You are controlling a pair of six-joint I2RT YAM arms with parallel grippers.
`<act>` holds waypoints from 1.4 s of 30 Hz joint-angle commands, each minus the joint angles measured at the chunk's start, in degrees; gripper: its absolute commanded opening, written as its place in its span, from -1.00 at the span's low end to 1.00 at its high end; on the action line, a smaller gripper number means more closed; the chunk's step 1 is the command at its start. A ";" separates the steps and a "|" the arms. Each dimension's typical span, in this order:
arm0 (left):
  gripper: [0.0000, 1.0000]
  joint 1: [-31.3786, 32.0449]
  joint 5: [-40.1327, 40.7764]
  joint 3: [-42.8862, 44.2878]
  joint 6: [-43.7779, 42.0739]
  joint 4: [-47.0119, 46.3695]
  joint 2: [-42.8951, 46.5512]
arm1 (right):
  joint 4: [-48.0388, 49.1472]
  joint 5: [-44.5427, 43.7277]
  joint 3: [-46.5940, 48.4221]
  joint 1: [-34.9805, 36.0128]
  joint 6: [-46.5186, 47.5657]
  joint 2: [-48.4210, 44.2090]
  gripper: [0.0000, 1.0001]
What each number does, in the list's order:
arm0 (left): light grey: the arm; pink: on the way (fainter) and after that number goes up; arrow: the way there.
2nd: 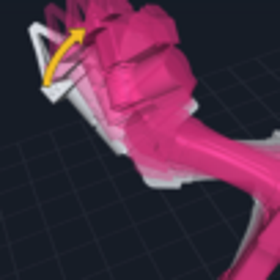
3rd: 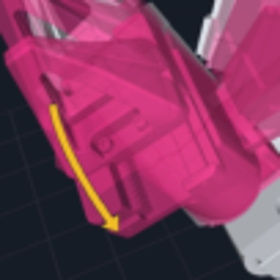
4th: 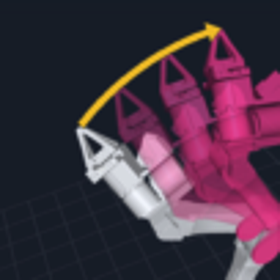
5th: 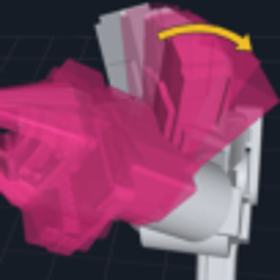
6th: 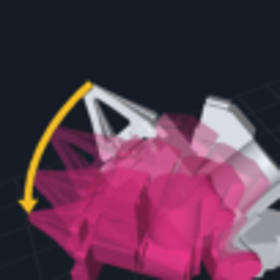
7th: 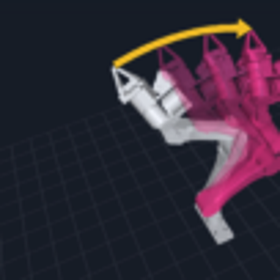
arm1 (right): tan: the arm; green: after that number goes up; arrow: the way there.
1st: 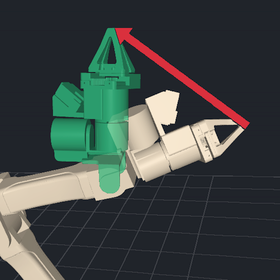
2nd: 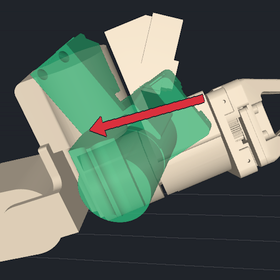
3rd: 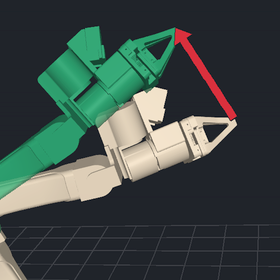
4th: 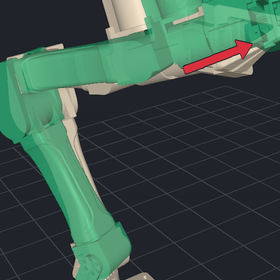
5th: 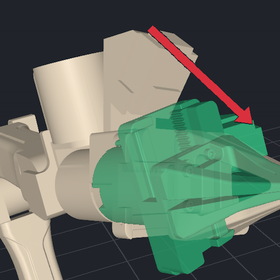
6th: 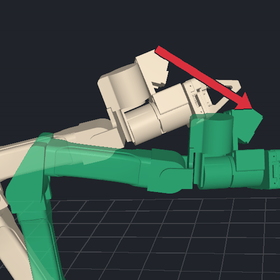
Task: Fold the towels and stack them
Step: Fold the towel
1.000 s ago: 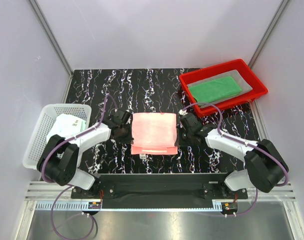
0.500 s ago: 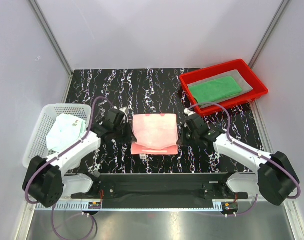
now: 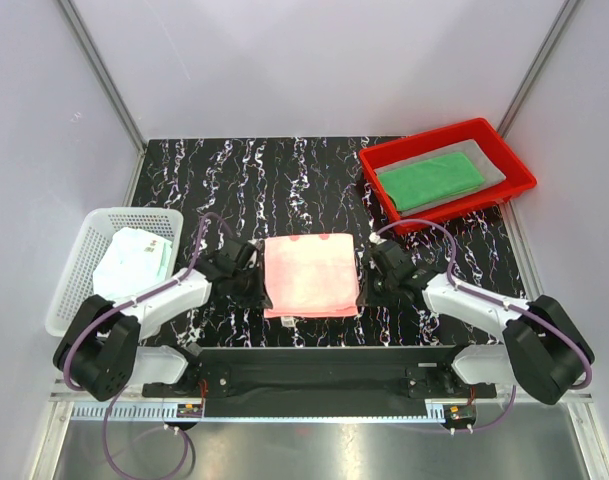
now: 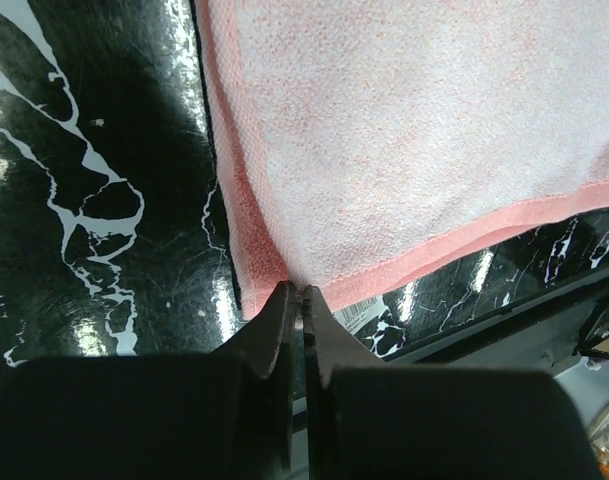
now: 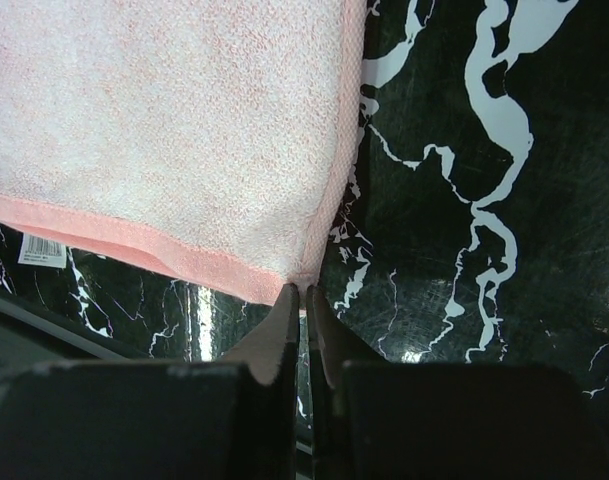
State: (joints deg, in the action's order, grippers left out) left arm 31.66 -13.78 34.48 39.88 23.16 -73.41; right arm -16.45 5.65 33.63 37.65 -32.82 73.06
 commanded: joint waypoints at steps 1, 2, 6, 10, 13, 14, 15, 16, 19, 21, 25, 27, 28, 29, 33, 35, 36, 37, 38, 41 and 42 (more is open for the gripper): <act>-1.00 0.24 2.52 3.40 -1.21 2.06 1.24 | -1.04 -0.55 3.98 0.06 1.17 -1.16 -1.00; -1.00 0.16 3.05 3.84 -1.47 3.11 1.77 | -1.65 -0.55 4.51 0.06 1.61 -1.34 -1.00; -1.00 0.24 5.34 6.48 -1.21 8.04 5.90 | -4.29 -0.46 5.49 0.06 2.50 -3.79 -1.00; -1.00 0.25 3.86 2.18 0.02 5.50 7.05 | -0.88 1.99 0.05 -0.03 0.74 -4.06 -1.00; -1.00 0.33 2.89 -0.63 0.02 3.22 6.35 | 2.73 3.49 -4.35 0.06 -1.10 -3.62 -1.00; -1.00 0.33 2.80 -1.08 0.02 2.60 6.26 | 3.08 3.58 -4.97 0.06 -1.46 -3.54 -1.00; -1.00 0.33 2.36 -1.60 0.11 1.99 5.74 | 3.70 3.75 -5.84 0.06 -1.46 -3.54 -1.00; -1.00 0.33 1.83 -1.96 0.11 1.37 5.30 | 3.88 3.84 -6.03 0.06 -1.55 -3.62 -1.00; -1.00 0.51 1.39 -2.75 -0.06 0.31 3.80 | 4.93 5.77 -6.56 0.06 -1.81 -3.27 -1.00; -1.00 0.42 1.65 -3.28 -0.41 0.22 3.19 | 5.72 6.30 -7.08 0.06 -2.07 -3.53 -1.00; -1.00 0.51 3.06 -2.58 -0.85 1.01 3.01 | 6.08 7.09 -7.00 0.14 -1.81 -4.24 -1.00; -1.00 0.42 4.20 0.48 -1.38 2.93 3.62 | 3.98 7.70 -4.82 0.14 -1.20 -4.76 -1.00; -1.00 0.42 5.42 1.98 -1.73 6.08 3.97 | 3.10 8.14 -3.67 0.06 -0.85 -5.03 -1.00; -1.00 0.51 5.95 4.00 -2.08 7.94 5.10 | 1.96 8.76 -2.44 0.14 -0.58 -5.81 -1.00; -1.00 0.42 6.75 7.54 -2.18 13.66 9.14 | -0.78 10.43 -0.13 0.84 -1.81 -8.98 -1.00; -1.00 0.51 5.18 4.38 -1.56 12.53 9.95 | 0.53 11.31 -1.63 1.37 -3.56 -9.60 -1.00; -1.00 0.51 3.95 2.72 -0.51 10.09 10.65 | 2.37 12.10 -3.29 1.64 -4.09 -9.51 -1.00; -1.00 0.42 1.33 -0.35 0.11 8.41 11.00 | 3.52 12.45 -4.17 2.16 -5.05 -9.34 -1.00; -1.00 0.42 0.69 -1.94 0.90 7.00 11.27 | 4.66 12.72 -5.05 2.51 -5.67 -8.90 -1.00; -1.00 1.47 1.21 -3.80 1.08 5.41 9.52 | 8.27 12.81 -7.61 3.74 -6.91 -7.41 -1.00; -1.00 1.65 1.04 -3.89 1.17 4.88 8.81 | 9.32 12.89 -8.39 3.83 -7.08 -7.14 -1.00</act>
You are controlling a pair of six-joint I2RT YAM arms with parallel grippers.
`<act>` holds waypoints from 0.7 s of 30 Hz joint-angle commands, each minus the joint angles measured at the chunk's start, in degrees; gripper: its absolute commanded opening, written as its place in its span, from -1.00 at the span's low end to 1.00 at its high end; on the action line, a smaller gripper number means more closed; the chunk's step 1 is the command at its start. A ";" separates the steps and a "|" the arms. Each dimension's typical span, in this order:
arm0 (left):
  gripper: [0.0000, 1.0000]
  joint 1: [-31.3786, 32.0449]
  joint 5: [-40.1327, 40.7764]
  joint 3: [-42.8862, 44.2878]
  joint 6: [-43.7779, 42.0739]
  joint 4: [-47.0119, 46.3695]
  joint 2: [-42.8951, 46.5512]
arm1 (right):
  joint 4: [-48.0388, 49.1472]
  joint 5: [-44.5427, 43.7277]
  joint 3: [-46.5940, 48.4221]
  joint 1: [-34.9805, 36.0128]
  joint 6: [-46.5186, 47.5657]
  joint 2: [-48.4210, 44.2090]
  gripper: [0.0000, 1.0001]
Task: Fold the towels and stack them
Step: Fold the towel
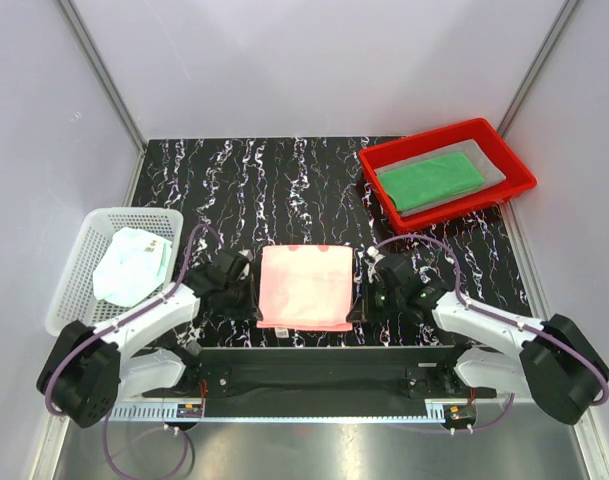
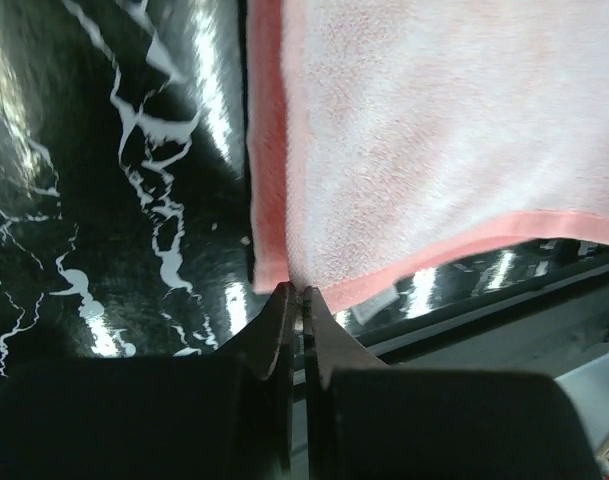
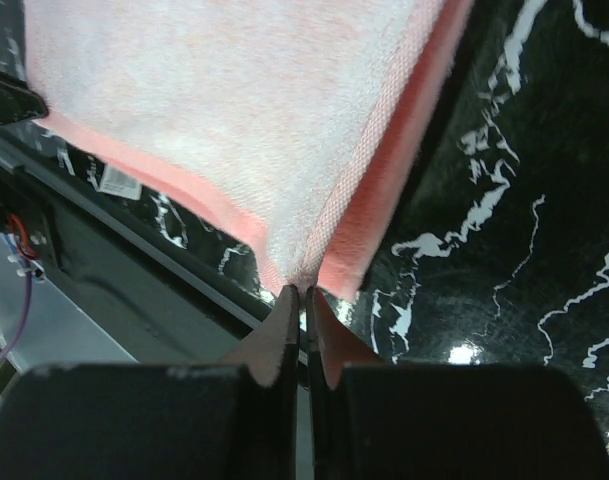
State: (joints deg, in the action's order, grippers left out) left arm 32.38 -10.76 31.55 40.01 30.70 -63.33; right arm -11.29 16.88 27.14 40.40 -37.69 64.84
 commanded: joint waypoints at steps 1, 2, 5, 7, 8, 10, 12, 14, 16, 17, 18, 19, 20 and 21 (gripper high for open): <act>-1.00 1.02 -1.54 -0.96 1.04 -2.75 -1.70 | 4.34 1.57 -2.17 1.08 -2.30 1.34 -1.00; -1.00 1.02 -0.84 -1.05 0.95 -2.40 -1.88 | 4.26 1.31 -2.35 0.99 -2.30 1.17 -1.00; -1.00 1.54 0.13 -1.14 1.04 -2.05 -2.23 | 2.95 -0.79 -3.40 1.08 -2.47 -0.14 -1.00; -1.00 1.81 0.74 -1.14 1.04 -1.87 -2.93 | 2.68 -1.24 -3.75 0.99 -2.65 -0.68 -1.00; -1.00 2.24 1.01 -1.05 1.04 -1.78 -3.72 | 2.59 -1.24 -4.02 1.08 -2.74 -0.94 -1.00; -1.00 2.69 2.06 -0.35 1.04 -1.17 -4.61 | 2.94 -0.63 -4.46 0.99 -3.00 -1.29 -1.00; -1.00 2.69 2.94 0.44 1.12 -0.82 -4.00 | 2.33 -0.45 -3.59 1.08 -2.65 -1.56 -1.00; -1.00 2.60 4.25 4.73 0.78 0.32 -3.82 | -0.12 -1.15 -0.96 0.99 -0.81 -1.82 -1.00; -1.00 2.60 6.37 11.39 -0.19 5.85 -5.04 | -5.74 -3.34 5.19 1.08 1.64 -1.91 -1.00; -1.00 2.69 6.46 13.08 -0.72 7.52 -5.05 | -8.89 -3.61 8.43 1.08 1.92 -2.17 -1.00; -1.00 2.77 6.72 14.05 -0.72 10.41 -3.83 | -10.06 -3.26 9.33 0.99 1.83 -2.87 -1.00; -1.00 2.78 7.07 14.67 -0.55 11.48 -2.60 | -10.85 -3.09 9.69 0.99 1.31 -3.75 -1.00; -1.00 2.86 7.51 15.38 -0.11 12.45 -1.28 | -11.90 -2.82 9.86 1.17 1.04 -6.10 -1.00; -1.00 2.86 8.47 15.64 0.15 14.46 0.30 | -12.09 -2.21 9.61 1.08 0.69 -7.35 -1.00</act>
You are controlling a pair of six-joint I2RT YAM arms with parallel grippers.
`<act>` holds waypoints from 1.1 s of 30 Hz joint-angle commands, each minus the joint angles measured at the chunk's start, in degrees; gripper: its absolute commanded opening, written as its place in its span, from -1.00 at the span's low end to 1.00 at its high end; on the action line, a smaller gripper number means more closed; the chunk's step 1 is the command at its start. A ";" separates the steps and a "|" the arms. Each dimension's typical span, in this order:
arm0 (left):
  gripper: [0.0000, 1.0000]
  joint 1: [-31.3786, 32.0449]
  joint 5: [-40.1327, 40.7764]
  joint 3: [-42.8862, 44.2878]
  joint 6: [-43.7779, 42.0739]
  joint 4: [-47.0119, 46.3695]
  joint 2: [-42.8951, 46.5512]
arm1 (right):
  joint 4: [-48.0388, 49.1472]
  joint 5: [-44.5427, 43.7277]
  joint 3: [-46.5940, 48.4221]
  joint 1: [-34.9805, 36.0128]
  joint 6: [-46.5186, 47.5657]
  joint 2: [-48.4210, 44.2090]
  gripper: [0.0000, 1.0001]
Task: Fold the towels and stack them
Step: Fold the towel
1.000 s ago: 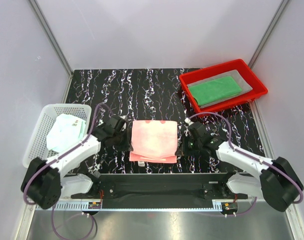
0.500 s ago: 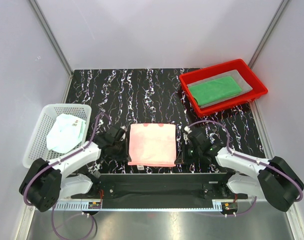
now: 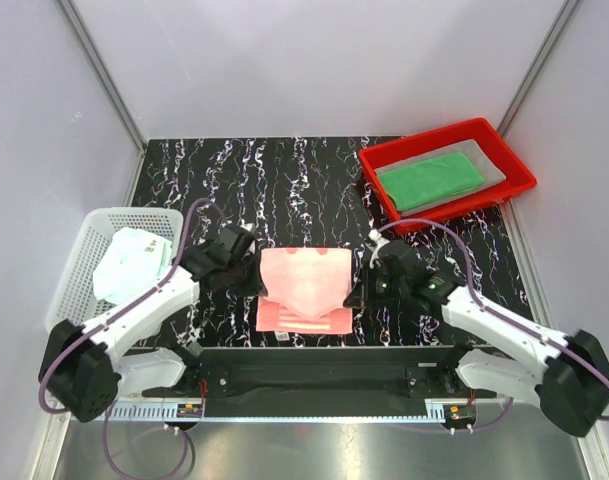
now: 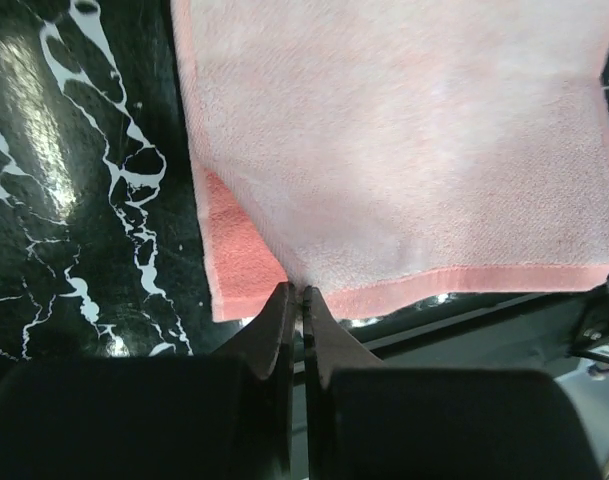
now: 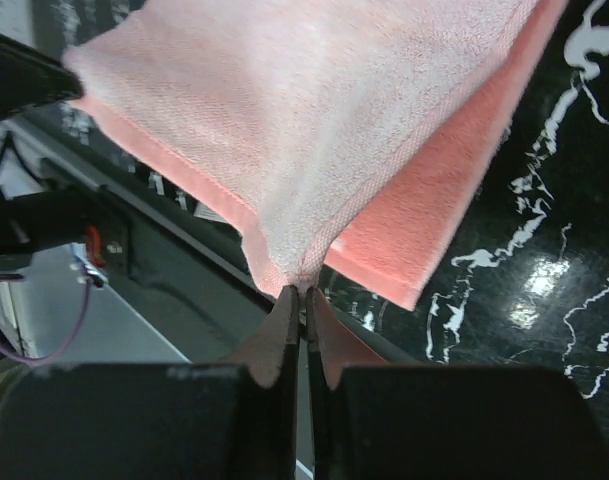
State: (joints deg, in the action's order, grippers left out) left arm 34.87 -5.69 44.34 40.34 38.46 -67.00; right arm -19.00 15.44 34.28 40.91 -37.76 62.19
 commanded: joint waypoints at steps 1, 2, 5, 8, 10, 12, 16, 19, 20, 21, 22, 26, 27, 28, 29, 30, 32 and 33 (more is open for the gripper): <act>-1.00 0.46 3.84 2.77 0.18 7.59 6.25 | -4.72 -0.68 2.02 0.67 0.15 -5.84 -1.00; -1.00 0.46 3.93 1.12 1.14 7.77 7.31 | -4.29 -0.50 0.19 0.84 -0.29 -7.60 -1.00; -1.00 0.55 0.96 -4.68 2.63 3.48 7.77 | 0.09 0.82 -5.51 1.46 -2.23 -8.06 -1.00; -1.00 0.64 -0.81 -10.57 3.43 -2.06 4.70 | 5.09 1.52 -9.83 1.98 -3.90 -6.57 -1.00; -1.00 0.81 -1.25 -13.74 3.61 -5.31 3.81 | 5.82 1.70 -10.64 2.16 -4.08 -5.60 -1.00; -1.00 0.90 -1.51 -15.41 4.40 -6.99 3.02 | 5.73 0.38 -11.60 2.25 -3.99 -5.68 -1.00; -1.00 1.42 -0.55 -15.60 5.01 -6.91 2.32 | 5.91 -0.06 -12.75 2.34 -3.99 -6.47 -1.00; -1.00 2.13 0.24 -15.51 5.19 -6.47 1.70 | 6.52 0.55 -13.45 2.25 -3.99 -5.77 -1.00; -0.92 2.48 0.24 -15.25 5.36 -6.38 1.53 | 7.13 0.64 -14.15 2.25 -4.25 -5.68 -1.00; -0.88 2.83 0.59 -15.33 5.45 -6.03 1.18 | 7.31 0.64 -14.42 2.25 -4.43 -5.68 -0.94; -0.86 3.27 0.60 -15.25 5.45 -6.11 0.65 | 7.66 0.73 -14.85 2.25 -4.69 -5.51 -0.92; -0.48 4.33 0.77 -14.11 5.72 -4.89 -0.58 | 7.67 0.21 -15.91 2.25 -6.01 -6.38 -0.81; -0.47 4.59 0.95 -13.84 5.80 -4.36 -0.50 | 7.32 0.03 -15.83 2.34 -6.36 -6.64 -0.73; -0.46 4.68 1.03 -13.58 6.07 -3.83 0.02 | 7.14 0.11 -15.74 2.25 -6.36 -6.82 -0.65; -0.43 4.77 1.30 -13.14 6.50 -2.44 0.55 | 5.92 0.20 -15.22 2.25 -6.54 -7.17 -0.57; -0.33 4.77 1.82 -12.44 6.60 -1.64 1.34 | 5.21 0.20 -14.78 2.25 -6.71 -7.35 -0.47; -0.25 4.77 2.87 -10.51 6.42 1.86 3.62 | 1.02 -1.37 -12.59 2.34 -6.63 -7.35 -0.38; -0.17 4.77 4.27 -7.37 5.90 3.02 4.42 | -0.49 -2.25 -11.70 2.25 -6.28 -7.44 -0.34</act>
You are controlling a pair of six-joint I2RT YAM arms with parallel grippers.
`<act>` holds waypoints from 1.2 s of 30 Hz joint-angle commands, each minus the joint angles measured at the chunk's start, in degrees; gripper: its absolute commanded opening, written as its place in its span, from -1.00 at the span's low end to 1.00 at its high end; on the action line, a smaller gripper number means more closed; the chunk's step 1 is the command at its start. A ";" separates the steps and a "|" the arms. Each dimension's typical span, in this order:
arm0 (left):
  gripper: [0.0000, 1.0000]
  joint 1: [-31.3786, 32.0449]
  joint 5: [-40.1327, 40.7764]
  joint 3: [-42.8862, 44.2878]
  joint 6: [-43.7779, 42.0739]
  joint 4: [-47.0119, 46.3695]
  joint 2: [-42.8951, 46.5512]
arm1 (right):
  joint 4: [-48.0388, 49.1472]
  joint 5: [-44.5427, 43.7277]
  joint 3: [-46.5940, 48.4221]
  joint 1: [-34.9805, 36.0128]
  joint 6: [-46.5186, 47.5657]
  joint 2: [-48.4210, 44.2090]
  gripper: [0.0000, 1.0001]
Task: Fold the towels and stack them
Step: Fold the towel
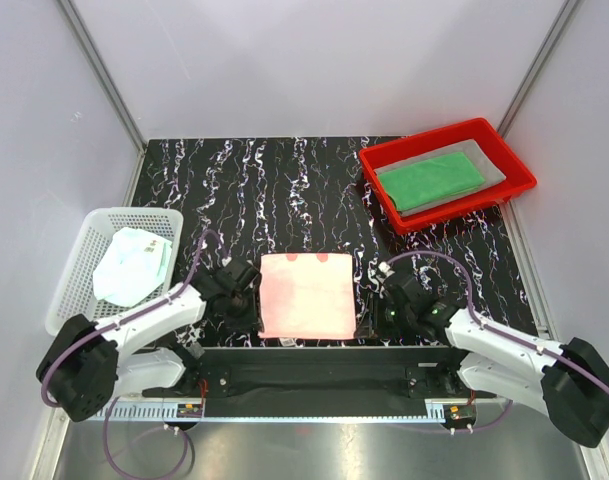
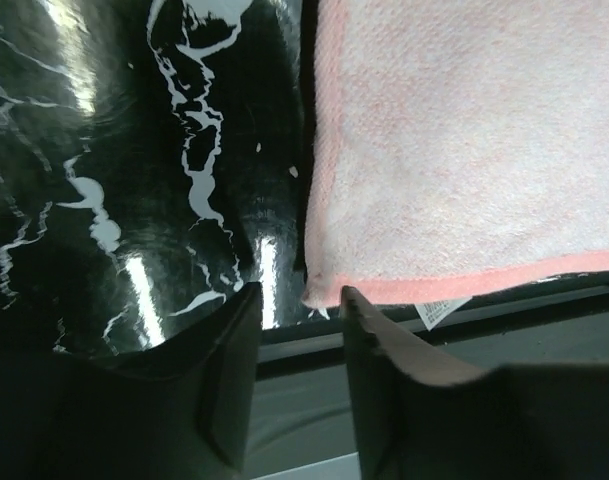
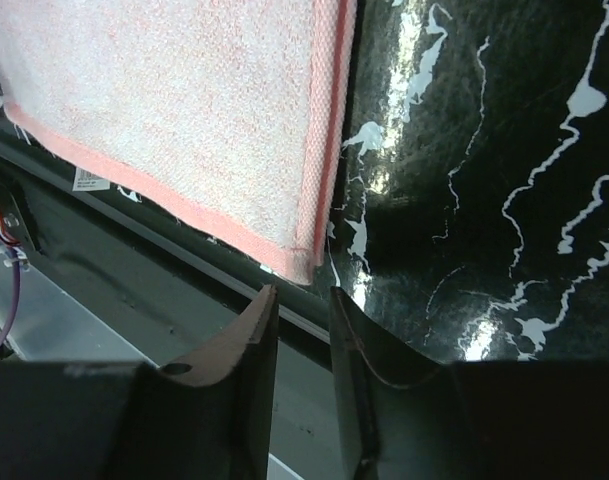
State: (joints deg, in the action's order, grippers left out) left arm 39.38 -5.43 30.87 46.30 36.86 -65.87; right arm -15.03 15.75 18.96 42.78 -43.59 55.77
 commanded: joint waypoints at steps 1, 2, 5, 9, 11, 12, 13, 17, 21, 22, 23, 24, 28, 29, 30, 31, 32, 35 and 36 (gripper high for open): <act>-0.11 0.26 4.81 7.96 -0.86 5.49 3.72 | -6.05 -3.52 4.67 0.37 0.00 -1.10 -0.32; -0.05 0.18 8.47 9.89 -2.69 7.42 4.16 | -8.50 -5.79 6.94 0.37 0.26 -1.36 -0.26; 0.15 -1.75 11.05 19.29 -11.12 7.18 1.90 | -10.46 -8.62 13.62 0.28 4.38 0.91 -0.19; 0.18 -10.62 2.76 28.17 -24.30 2.61 -4.07 | -13.27 -8.90 28.21 -2.00 20.42 10.74 -0.17; 0.17 -15.10 -1.67 32.31 -31.25 0.07 -7.15 | -11.87 -2.61 35.42 -5.77 27.12 17.68 -0.16; 0.14 -16.51 -4.73 34.23 -33.01 -0.03 -9.00 | -11.78 0.05 37.62 -7.18 33.60 20.49 -0.14; 0.11 -18.87 -6.16 35.38 -34.77 -0.47 -12.76 | -14.56 3.03 43.38 -8.58 36.88 26.96 -0.13; 0.05 -19.77 -11.94 40.22 -40.94 -1.52 -22.27 | -24.16 11.49 58.27 -12.01 50.08 42.29 -0.01; 0.00 -19.95 -13.20 43.64 -45.41 -0.31 -30.10 | -31.72 15.27 67.86 -16.23 58.51 52.41 0.28; 0.00 -19.95 -12.68 44.62 -47.17 0.66 -31.42 | -34.08 17.80 70.22 -17.02 59.93 55.30 0.35; 0.00 -20.04 -10.41 45.50 -47.36 2.32 -33.78 | -35.15 18.96 71.03 -17.73 61.51 56.46 0.36; 0.00 -20.13 -10.56 46.64 -47.79 2.95 -34.67 | -35.68 19.06 71.74 -18.69 63.61 57.60 0.36; 0.01 -20.74 -10.21 48.05 -49.99 4.01 -39.16 | -37.00 15.82 74.81 -20.02 67.14 63.57 0.34; 0.01 -20.92 -10.47 48.23 -50.43 3.83 -40.90 | -37.87 15.98 75.69 -20.28 68.71 64.63 0.31; -0.01 -21.35 -10.91 48.40 -50.70 3.83 -41.79 | -39.10 16.68 76.57 -20.46 69.69 65.86 0.29; -0.05 -21.53 -11.53 49.19 -50.96 4.09 -42.58 | -40.42 17.29 77.71 -20.81 70.31 67.53 0.28; -0.07 -21.62 -12.14 49.54 -51.22 4.88 -43.55 | -41.04 17.82 78.07 -20.90 70.92 68.24 0.23; -0.16 -21.89 -11.97 49.81 -51.66 4.36 -45.31 | -41.49 17.83 78.60 -21.34 72.86 69.56 0.17; -0.17 -21.97 -11.80 49.72 -51.75 4.36 -45.75 | -41.66 18.26 78.77 -21.51 73.30 69.91 0.11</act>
State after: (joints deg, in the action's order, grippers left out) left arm 17.85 -15.73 78.48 -3.25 41.04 -110.85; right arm -53.41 31.40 95.29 21.74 25.15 125.01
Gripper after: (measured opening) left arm 0.424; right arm 0.586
